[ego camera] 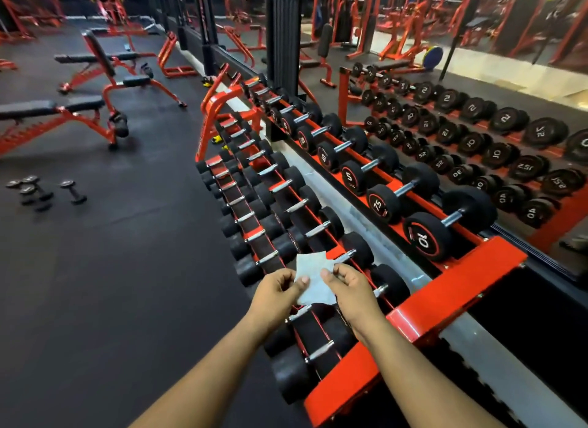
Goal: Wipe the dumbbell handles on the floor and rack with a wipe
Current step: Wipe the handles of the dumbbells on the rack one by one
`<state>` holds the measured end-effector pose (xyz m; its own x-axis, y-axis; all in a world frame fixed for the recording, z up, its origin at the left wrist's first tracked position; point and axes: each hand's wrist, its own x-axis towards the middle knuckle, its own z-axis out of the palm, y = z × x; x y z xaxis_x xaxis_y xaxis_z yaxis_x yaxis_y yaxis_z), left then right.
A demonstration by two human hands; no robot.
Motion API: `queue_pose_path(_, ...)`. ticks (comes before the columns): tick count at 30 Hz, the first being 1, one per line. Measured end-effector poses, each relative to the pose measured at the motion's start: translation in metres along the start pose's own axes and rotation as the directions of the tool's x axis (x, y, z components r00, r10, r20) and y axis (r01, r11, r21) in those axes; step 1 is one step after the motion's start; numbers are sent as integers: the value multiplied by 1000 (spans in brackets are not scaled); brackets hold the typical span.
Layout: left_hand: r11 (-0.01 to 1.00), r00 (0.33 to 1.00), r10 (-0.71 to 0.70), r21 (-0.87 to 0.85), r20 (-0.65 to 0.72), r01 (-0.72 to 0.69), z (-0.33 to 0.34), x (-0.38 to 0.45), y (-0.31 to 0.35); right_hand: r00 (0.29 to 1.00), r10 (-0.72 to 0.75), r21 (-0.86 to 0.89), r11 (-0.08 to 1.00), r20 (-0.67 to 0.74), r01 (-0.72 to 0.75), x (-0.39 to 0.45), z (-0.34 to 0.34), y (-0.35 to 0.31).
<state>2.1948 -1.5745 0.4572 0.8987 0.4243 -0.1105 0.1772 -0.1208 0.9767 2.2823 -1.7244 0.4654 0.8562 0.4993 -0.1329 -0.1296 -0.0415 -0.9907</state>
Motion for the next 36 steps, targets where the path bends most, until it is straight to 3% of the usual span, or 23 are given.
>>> queue_pose_path(4, 997, 999, 29, 67, -25, -27, -2, 18, 7, 998, -10, -10, 1000, -59, 9, 27, 8, 5)
queue_pose_path(11, 995, 993, -44, -95, -111, 34, -5, 60, 16, 992, -94, -92, 992, -85, 86, 67, 24, 7)
queue_pose_path(19, 984, 994, -38, -175, -103, 19, -17, 118, 3, 981, -48, -4, 999, -189, 48, 99, 16, 12)
queue_pose_path(24, 984, 996, 15, -179, 91, 1, -37, 166, -8, 929, -96, -37, 995, -356, 88, 125, 31, 20)
queue_pose_path(28, 991, 961, 117, -87, 250, -98, -51, 203, -10, 933, -144, -144, 984, -331, 101, 137, 50, 21)
queue_pose_path(31, 984, 911, 176, -52, 374, -169, -63, 231, -13, 931, -123, -209, 977, -344, 52, 145, 66, 17)
queue_pose_path(36, 994, 789, 112, -55, 604, -99, -72, 257, -15, 853, -134, -231, 973, -504, 16, 152, 68, 15)
